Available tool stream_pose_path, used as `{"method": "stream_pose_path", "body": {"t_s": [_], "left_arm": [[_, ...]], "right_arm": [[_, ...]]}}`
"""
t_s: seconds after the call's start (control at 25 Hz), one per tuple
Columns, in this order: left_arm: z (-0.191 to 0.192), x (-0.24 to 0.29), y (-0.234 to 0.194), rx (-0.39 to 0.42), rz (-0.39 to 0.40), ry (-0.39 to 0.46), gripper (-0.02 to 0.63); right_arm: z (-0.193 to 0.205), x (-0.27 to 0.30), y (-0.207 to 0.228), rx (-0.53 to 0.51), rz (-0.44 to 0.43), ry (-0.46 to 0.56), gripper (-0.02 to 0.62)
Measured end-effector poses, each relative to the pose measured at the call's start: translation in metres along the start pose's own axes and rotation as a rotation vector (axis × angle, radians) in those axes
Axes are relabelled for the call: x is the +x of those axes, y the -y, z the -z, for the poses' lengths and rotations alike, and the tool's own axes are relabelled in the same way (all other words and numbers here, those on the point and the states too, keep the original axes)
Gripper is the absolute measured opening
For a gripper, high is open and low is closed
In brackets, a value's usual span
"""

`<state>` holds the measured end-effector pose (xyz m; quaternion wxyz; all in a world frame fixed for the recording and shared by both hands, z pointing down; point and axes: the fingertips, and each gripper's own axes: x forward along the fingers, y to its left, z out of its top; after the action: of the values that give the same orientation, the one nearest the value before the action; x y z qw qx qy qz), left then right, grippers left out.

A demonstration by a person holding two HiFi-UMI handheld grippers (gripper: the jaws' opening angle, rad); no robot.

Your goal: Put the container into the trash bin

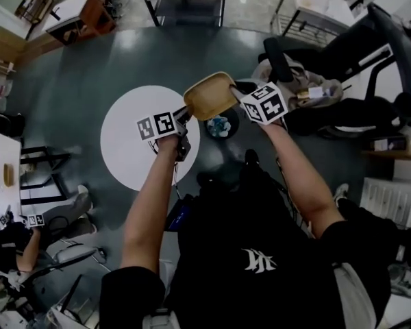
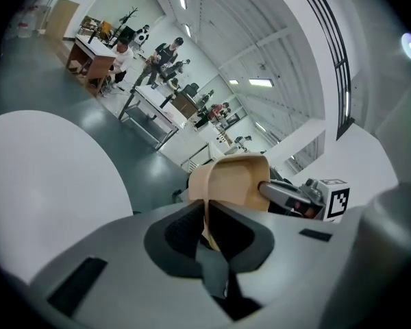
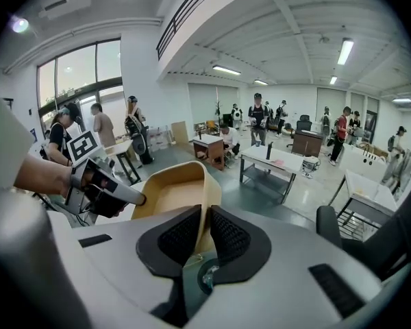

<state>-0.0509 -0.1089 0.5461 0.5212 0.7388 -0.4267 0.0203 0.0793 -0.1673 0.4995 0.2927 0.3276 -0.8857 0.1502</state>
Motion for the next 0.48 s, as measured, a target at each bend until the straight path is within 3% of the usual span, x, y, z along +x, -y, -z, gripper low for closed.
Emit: {"method": "stream_pose_path", "body": {"t_s": [0.28,0.48], "left_arm": [[0.016,0.048,-0.001,-0.057,-0.047,-0.016,0.022],[0.047,0.081,-0.007,-0.119,-0.115,-0.007,0.021]], "right_arm": [[0.029,0.009,0.041,0.023,-0.016,-0.031,0.057],[0.071,0.023,0.069,0.042,-0.054,-0.077,0.055]]}}
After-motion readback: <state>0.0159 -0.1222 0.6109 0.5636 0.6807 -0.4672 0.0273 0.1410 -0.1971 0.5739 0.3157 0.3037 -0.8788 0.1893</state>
